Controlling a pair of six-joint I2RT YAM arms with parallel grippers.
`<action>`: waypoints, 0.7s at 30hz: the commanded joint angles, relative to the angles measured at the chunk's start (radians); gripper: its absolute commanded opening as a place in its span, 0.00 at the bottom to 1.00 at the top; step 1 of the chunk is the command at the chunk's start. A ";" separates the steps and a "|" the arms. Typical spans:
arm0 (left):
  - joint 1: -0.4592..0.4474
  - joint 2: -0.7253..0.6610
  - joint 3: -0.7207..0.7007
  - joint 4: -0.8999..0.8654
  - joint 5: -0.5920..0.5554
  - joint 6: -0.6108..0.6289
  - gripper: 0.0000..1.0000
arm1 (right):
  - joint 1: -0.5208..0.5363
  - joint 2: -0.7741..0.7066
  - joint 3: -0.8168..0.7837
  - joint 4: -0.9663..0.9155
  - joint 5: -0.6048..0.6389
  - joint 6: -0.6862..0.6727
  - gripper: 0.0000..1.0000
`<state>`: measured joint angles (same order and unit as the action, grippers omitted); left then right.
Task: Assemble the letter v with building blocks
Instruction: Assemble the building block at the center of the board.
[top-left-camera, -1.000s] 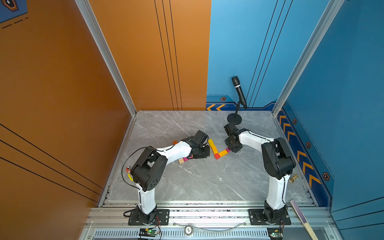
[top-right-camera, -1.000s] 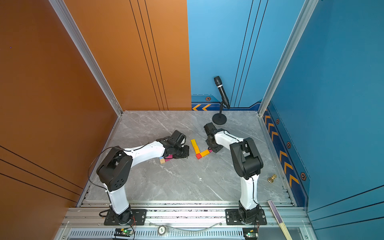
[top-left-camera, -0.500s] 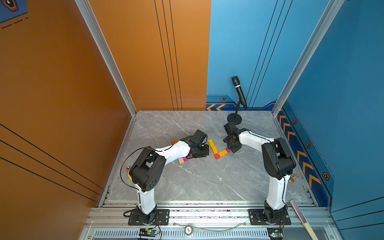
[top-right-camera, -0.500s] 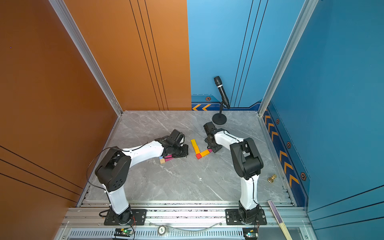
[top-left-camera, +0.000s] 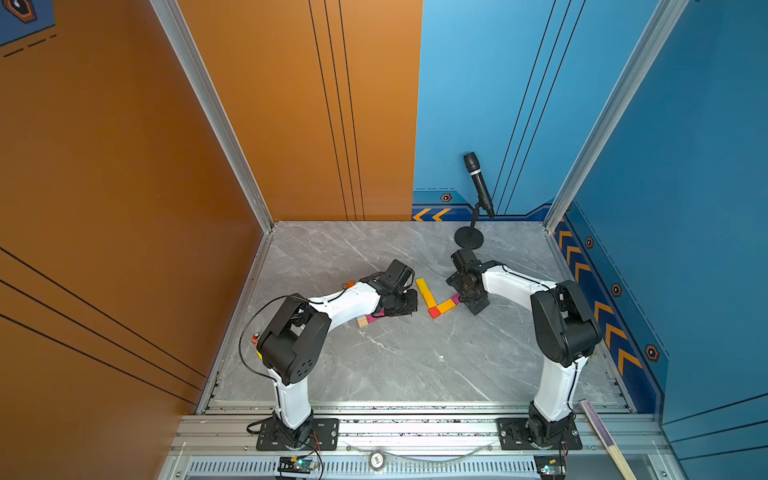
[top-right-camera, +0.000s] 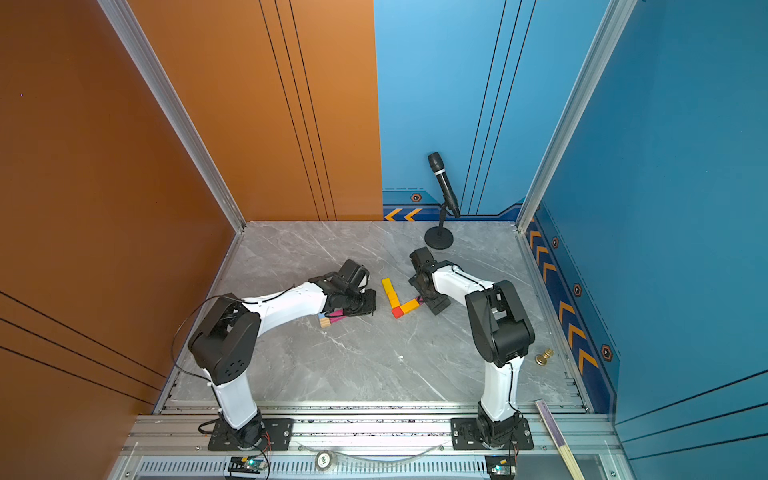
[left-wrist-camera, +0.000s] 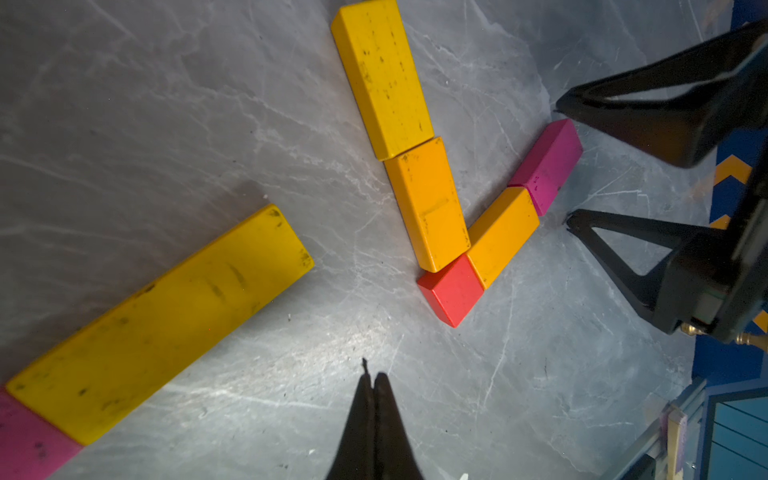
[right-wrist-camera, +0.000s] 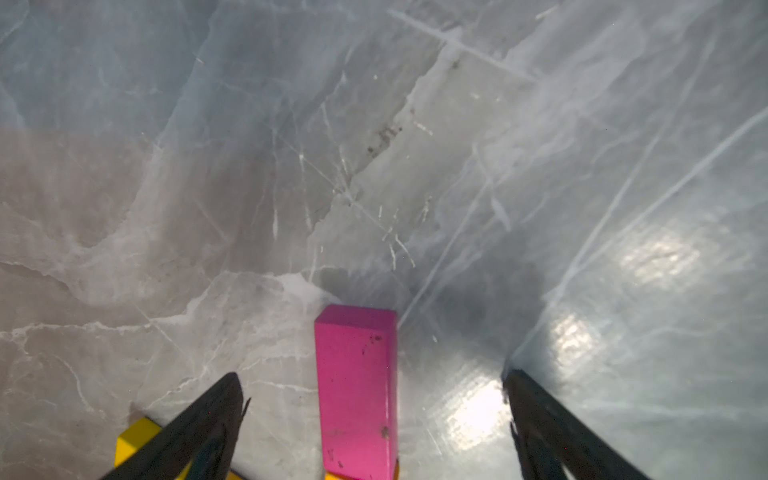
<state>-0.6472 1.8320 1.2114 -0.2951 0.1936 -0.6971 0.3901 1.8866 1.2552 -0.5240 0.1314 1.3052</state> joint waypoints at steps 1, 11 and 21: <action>0.008 -0.040 -0.019 0.000 0.007 0.014 0.00 | -0.009 -0.103 -0.031 -0.044 -0.002 -0.038 1.00; 0.004 -0.032 -0.007 0.001 -0.002 -0.007 0.00 | -0.169 -0.223 -0.055 0.011 -0.136 -0.260 0.25; -0.025 0.024 0.038 -0.042 -0.019 -0.024 0.00 | -0.218 0.016 0.066 0.019 -0.287 -0.396 0.00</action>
<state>-0.6605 1.8252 1.2221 -0.3042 0.1886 -0.7086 0.1699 1.8664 1.2781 -0.5003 -0.0975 0.9745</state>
